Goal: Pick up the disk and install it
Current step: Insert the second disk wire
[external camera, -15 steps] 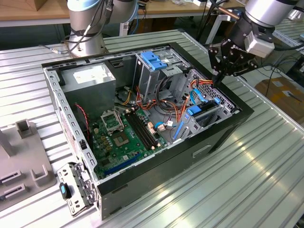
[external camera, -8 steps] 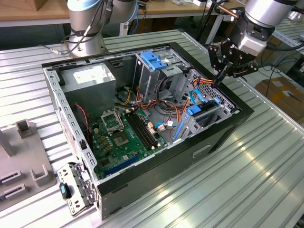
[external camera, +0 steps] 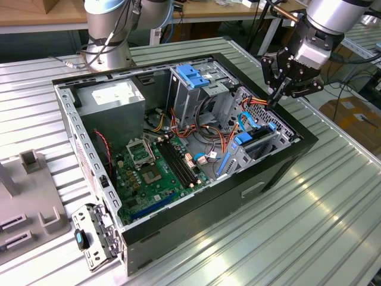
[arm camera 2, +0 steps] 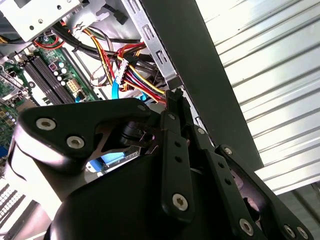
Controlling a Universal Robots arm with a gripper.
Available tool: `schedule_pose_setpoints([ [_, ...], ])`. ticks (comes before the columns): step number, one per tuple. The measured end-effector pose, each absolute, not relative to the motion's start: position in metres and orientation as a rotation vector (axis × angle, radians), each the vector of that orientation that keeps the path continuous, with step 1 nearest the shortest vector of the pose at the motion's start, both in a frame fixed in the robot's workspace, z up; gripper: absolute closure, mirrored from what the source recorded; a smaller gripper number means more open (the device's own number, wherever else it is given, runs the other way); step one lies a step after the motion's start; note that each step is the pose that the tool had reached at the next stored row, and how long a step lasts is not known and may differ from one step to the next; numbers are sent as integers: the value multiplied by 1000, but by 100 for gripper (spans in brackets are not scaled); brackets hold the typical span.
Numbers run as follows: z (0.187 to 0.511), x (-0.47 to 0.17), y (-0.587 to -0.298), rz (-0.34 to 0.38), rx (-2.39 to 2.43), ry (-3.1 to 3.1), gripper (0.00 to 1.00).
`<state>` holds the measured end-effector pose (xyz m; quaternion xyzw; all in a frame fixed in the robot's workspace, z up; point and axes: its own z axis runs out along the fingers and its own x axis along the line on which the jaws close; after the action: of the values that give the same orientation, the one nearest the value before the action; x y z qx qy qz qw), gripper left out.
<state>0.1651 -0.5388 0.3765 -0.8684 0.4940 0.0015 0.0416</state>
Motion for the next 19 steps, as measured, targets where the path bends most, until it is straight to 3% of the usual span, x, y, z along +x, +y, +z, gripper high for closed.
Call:
schedule_pose_setpoints([
  [19, 376, 165, -539, -2, -2574, 1651, 84],
])
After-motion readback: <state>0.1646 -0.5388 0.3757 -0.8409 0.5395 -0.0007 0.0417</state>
